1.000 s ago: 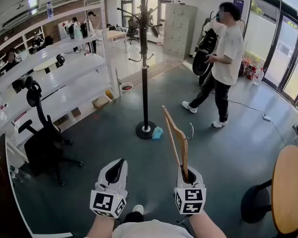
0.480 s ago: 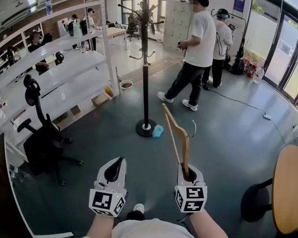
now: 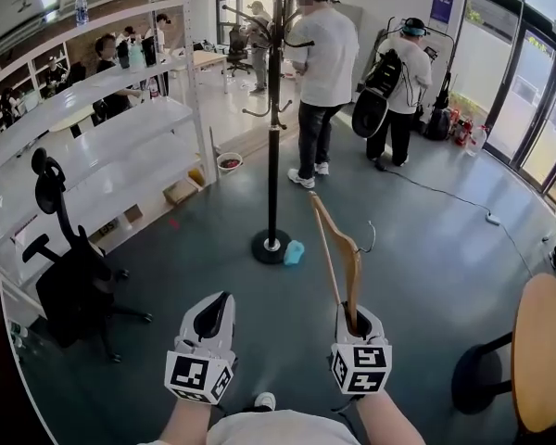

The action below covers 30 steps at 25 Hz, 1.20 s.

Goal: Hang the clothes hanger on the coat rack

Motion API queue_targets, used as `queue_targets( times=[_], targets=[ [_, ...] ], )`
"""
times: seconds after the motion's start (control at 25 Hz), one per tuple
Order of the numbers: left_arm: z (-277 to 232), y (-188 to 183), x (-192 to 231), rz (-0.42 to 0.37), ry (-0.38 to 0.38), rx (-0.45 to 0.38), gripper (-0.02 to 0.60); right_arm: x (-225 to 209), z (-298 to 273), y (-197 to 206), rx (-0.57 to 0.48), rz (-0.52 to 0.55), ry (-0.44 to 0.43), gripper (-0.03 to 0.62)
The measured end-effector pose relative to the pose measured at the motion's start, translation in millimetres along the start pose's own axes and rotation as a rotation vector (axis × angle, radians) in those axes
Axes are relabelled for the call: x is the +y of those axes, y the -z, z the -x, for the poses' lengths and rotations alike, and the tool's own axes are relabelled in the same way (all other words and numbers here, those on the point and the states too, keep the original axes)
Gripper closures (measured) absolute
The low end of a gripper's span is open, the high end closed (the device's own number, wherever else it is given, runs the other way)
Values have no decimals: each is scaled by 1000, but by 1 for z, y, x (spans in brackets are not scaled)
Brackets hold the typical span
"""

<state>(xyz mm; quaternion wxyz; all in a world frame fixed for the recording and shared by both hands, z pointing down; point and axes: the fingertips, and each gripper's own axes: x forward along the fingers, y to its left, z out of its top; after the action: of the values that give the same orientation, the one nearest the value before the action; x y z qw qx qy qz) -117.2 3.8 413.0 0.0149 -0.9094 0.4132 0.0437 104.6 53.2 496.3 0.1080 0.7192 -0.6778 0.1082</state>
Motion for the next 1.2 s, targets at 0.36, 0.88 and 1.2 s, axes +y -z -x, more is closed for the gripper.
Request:
queue_targets(
  times=[0.36, 0.88, 1.2],
  targets=[
    [-28, 18, 49, 28, -11, 24, 581, 15, -51, -12, 16, -3, 10, 545],
    [-144, 34, 85, 12, -82, 23, 581, -43, -180, -45, -17, -27, -47, 546],
    [-231, 33, 100, -13, -137, -6, 581, -101, -259, -76, -23, -8, -69, 546]
  ],
)
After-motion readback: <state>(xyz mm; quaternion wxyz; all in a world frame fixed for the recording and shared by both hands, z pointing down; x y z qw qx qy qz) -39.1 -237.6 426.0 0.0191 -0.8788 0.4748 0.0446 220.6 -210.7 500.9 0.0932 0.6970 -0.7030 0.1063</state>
